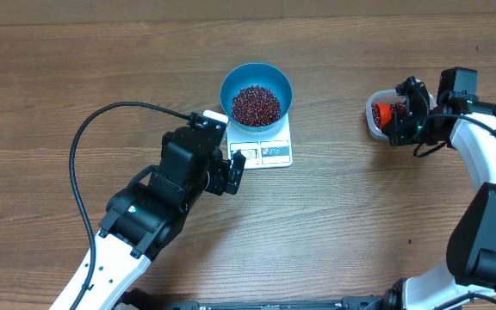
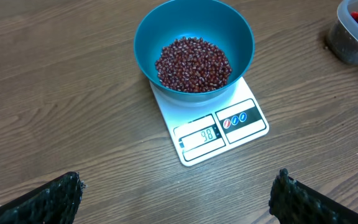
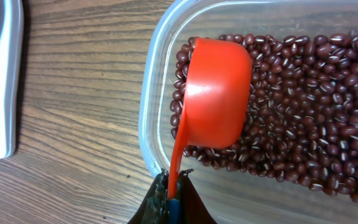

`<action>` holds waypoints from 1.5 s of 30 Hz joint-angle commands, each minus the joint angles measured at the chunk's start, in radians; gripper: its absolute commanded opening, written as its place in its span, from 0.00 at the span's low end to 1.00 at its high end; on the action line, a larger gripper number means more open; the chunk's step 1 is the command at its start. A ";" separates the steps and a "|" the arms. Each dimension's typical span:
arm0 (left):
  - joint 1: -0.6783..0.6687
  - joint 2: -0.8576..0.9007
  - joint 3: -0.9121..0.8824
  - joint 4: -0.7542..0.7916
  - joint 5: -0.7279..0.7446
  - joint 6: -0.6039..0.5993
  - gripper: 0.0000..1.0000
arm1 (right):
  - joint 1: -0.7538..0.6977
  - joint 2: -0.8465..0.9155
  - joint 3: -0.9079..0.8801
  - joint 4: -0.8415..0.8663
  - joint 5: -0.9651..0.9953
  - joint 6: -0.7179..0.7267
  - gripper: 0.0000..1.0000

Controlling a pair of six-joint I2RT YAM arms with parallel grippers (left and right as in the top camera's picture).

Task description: Scoop item into bowl and weigh 150g on scale

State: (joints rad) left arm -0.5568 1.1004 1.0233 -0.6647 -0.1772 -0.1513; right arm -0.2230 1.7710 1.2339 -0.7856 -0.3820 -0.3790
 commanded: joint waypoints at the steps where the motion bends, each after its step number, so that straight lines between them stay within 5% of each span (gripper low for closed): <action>1: -0.006 0.006 -0.002 0.003 -0.013 -0.003 1.00 | 0.003 0.023 -0.004 -0.006 -0.066 0.039 0.04; 17: -0.006 0.006 -0.002 0.003 -0.013 -0.003 1.00 | -0.085 0.023 -0.004 -0.017 -0.106 0.223 0.04; 45: -0.006 0.006 -0.002 0.003 -0.013 -0.003 0.99 | -0.291 0.025 -0.004 -0.060 -0.525 0.218 0.04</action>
State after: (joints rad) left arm -0.5568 1.1004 1.0233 -0.6647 -0.1772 -0.1513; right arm -0.4950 1.7920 1.2339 -0.8459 -0.8188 -0.1585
